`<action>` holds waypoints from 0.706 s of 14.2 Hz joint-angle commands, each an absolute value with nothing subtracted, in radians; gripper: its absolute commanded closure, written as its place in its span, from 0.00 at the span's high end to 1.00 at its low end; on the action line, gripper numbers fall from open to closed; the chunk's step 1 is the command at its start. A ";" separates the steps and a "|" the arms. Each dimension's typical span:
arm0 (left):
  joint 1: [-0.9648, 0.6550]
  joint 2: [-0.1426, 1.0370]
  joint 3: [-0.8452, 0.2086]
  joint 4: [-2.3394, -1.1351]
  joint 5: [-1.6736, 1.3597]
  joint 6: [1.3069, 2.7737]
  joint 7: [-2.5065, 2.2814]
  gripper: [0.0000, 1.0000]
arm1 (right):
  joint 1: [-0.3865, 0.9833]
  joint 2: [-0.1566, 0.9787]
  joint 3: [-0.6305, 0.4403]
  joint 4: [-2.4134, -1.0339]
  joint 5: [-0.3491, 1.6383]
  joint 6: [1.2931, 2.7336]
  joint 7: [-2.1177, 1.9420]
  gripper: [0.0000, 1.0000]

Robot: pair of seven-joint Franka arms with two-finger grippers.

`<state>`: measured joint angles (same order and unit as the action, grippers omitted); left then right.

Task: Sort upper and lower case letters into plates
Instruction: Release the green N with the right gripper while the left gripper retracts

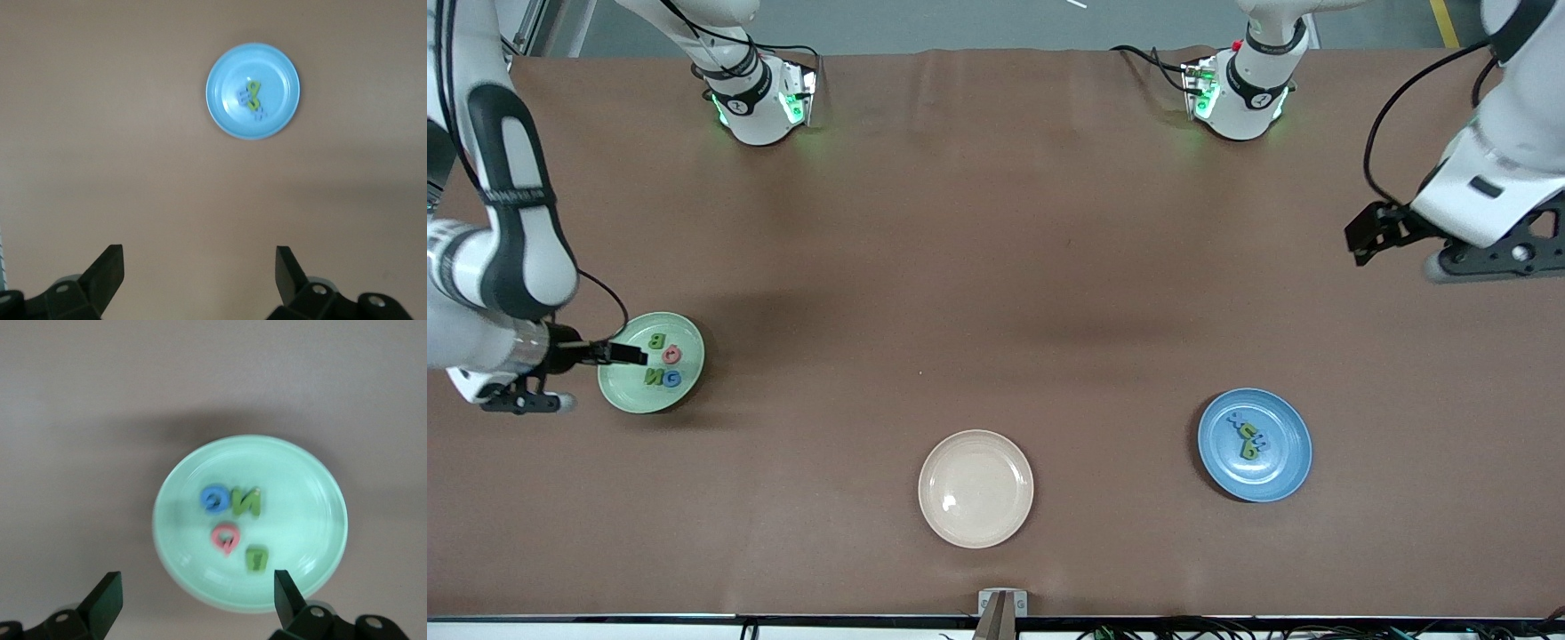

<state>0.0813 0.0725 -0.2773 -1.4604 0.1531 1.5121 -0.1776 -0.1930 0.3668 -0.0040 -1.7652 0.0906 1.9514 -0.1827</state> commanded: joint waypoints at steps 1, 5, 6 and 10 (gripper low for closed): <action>0.038 -0.001 -0.195 -1.539 0.115 1.517 -0.126 1.00 | -0.157 0.212 -0.002 -1.822 0.087 1.852 -0.095 1.00; 0.028 -0.051 -0.155 -1.574 0.112 1.517 -0.121 1.00 | -0.098 0.051 0.005 -1.819 0.087 1.705 0.023 1.00; 0.022 -0.061 -0.152 -1.569 0.112 1.514 -0.118 1.00 | -0.085 0.020 0.006 -1.818 0.089 1.685 0.040 1.00; 0.031 -0.057 -0.149 -1.565 0.069 1.516 -0.114 1.00 | -0.032 -0.067 0.008 -1.778 0.090 1.645 0.100 1.00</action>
<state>0.0362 -0.0325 -0.1612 -1.5423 0.1056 1.5119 -0.1376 -0.0390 -0.0217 0.0088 -1.7719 0.0908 1.6586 0.0782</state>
